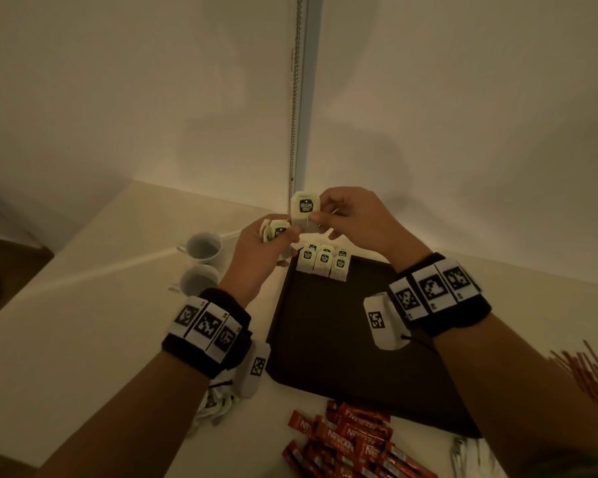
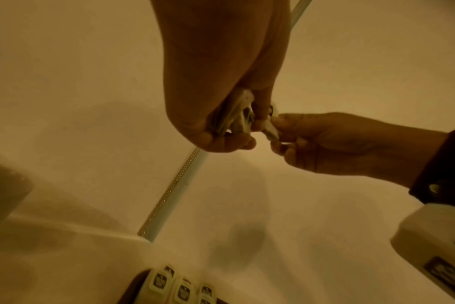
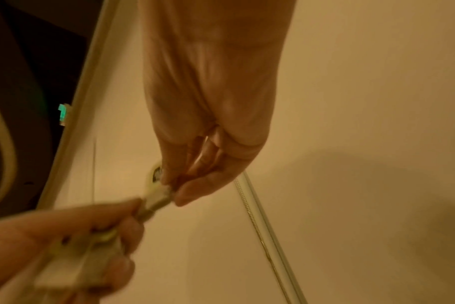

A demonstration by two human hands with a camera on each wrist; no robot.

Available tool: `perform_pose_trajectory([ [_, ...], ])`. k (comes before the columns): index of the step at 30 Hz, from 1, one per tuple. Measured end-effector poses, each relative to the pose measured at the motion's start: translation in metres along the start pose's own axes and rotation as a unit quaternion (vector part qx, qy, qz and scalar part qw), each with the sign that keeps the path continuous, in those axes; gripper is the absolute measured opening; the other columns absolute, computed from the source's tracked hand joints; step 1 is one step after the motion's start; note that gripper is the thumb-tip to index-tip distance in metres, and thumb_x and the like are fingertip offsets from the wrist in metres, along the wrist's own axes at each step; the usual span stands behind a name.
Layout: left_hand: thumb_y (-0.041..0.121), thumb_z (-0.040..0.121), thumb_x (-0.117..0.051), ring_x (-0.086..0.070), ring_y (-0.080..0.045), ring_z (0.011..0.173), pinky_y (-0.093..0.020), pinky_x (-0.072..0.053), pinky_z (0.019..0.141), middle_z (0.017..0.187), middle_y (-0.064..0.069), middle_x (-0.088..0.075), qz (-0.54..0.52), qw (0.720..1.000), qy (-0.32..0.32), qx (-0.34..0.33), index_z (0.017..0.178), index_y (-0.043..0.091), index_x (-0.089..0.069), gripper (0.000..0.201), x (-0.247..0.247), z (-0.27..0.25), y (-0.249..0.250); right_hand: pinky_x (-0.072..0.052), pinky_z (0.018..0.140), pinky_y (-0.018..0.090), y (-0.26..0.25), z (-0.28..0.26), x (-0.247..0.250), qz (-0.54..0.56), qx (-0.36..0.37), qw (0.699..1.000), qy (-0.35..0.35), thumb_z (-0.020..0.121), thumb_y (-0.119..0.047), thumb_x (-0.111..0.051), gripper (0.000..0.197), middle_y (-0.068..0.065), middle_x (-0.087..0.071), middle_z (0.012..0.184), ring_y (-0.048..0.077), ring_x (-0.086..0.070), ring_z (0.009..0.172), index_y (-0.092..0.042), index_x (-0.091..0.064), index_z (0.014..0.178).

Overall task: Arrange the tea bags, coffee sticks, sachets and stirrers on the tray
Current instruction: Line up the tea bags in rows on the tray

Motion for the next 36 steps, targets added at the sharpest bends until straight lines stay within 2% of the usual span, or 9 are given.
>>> perform_pose_trajectory([
  [4,0.019,0.082,-0.072,-0.064,-0.01,0.064,-0.022,-0.05,0.053,0.078,0.002,-0.066,0.057,0.998,0.0,-0.031,0.09,0.027,-0.063,0.015,0.004,0.002,0.01,-0.057,0.065,0.025,0.012,-0.005,-0.006,0.104,-0.029,0.994,-0.015,0.087,-0.006,-0.063,0.009,0.003,-0.068,0.083,0.016,-0.068,0.074,-0.013,-0.06,0.092],
  [7,0.019,0.084,-0.07,-0.064,-0.011,0.063,-0.025,-0.05,0.056,0.074,0.003,-0.066,0.064,0.997,0.012,-0.03,0.084,0.027,-0.063,0.011,0.005,0.003,0.009,-0.058,0.066,0.029,0.01,-0.002,-0.003,0.073,-0.021,0.997,0.003,0.087,-0.017,-0.064,0.011,0.001,-0.068,0.088,0.018,-0.067,0.08,-0.017,-0.061,0.098],
  [13,0.015,0.084,-0.07,-0.065,-0.013,0.068,-0.026,-0.052,0.058,0.076,0.003,-0.065,0.054,0.998,0.006,-0.007,0.088,0.027,-0.062,0.015,0.001,0.001,-0.001,-0.052,0.057,0.02,-0.002,0.006,0.009,0.014,0.015,0.999,0.033,0.089,-0.015,-0.062,0.006,-0.002,-0.066,0.081,0.005,-0.06,0.066,-0.014,-0.067,0.092],
  [18,0.026,0.087,-0.065,-0.068,-0.02,0.074,-0.029,-0.051,0.053,0.083,0.001,-0.067,-0.041,0.997,-0.014,0.068,0.106,0.021,-0.06,0.021,0.004,-0.003,-0.016,-0.043,0.05,0.013,0.006,0.007,0.015,0.026,0.021,0.998,0.061,0.081,-0.01,-0.071,0.01,0.004,-0.065,0.07,0.006,-0.056,0.059,-0.017,-0.066,0.086],
  [22,0.041,0.092,-0.054,-0.069,-0.023,0.077,-0.028,-0.048,0.048,0.088,0.0,-0.068,-0.117,0.985,0.004,0.124,0.105,0.029,-0.056,0.017,0.015,-0.002,-0.027,-0.044,0.053,0.011,0.045,0.012,0.013,-0.015,-0.034,0.998,0.053,0.08,-0.01,-0.071,0.011,-0.005,-0.065,0.067,0.0,-0.056,0.054,-0.018,-0.067,0.087],
  [25,0.042,0.094,-0.049,-0.07,-0.023,0.08,-0.025,-0.045,0.045,0.091,0.001,-0.069,-0.134,0.982,0.008,0.133,0.1,0.032,-0.055,0.014,0.02,0.004,-0.028,-0.051,0.063,0.018,0.091,0.011,-0.007,-0.064,-0.097,0.993,0.022,0.086,-0.008,-0.064,0.013,-0.001,-0.066,0.08,0.004,-0.059,0.063,-0.012,-0.067,0.098],
  [30,0.05,0.081,-0.056,-0.07,-0.02,0.079,-0.022,-0.044,0.044,0.089,0.002,-0.07,-0.148,0.979,-0.002,0.143,0.096,0.026,-0.058,0.029,0.021,0.017,-0.027,-0.048,0.058,0.012,0.149,0.004,-0.054,-0.084,-0.182,0.978,-0.051,0.092,-0.008,-0.056,0.023,0.006,-0.06,0.1,0.008,-0.056,0.073,-0.004,-0.063,0.113],
  [33,0.047,0.08,-0.06,-0.068,-0.023,0.081,-0.022,-0.048,0.047,0.09,-0.002,-0.069,-0.186,0.97,-0.011,0.159,0.099,0.022,-0.06,0.031,0.02,0.023,-0.03,-0.054,0.069,0.021,0.17,0.005,-0.08,-0.088,-0.194,0.973,-0.093,0.091,-0.008,-0.057,0.02,0.016,-0.065,0.106,0.017,-0.06,0.081,-0.001,-0.062,0.109],
  [36,0.046,0.088,-0.053,-0.067,-0.025,0.084,-0.023,-0.052,0.053,0.091,-0.005,-0.069,-0.209,0.961,-0.017,0.181,0.1,0.02,-0.062,0.03,0.022,0.026,-0.035,-0.053,0.086,0.035,0.184,0.014,-0.082,-0.106,-0.2,0.973,-0.04,0.088,-0.01,-0.062,0.016,0.014,-0.065,0.105,0.022,-0.061,0.089,-0.002,-0.063,0.102],
])
Point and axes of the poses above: each hand's wrist, its own z-axis towards the middle knuckle, its own x-axis out of the back of the hand, y = z × x, the point moved 8 cm from there along z, towards the middle knuckle
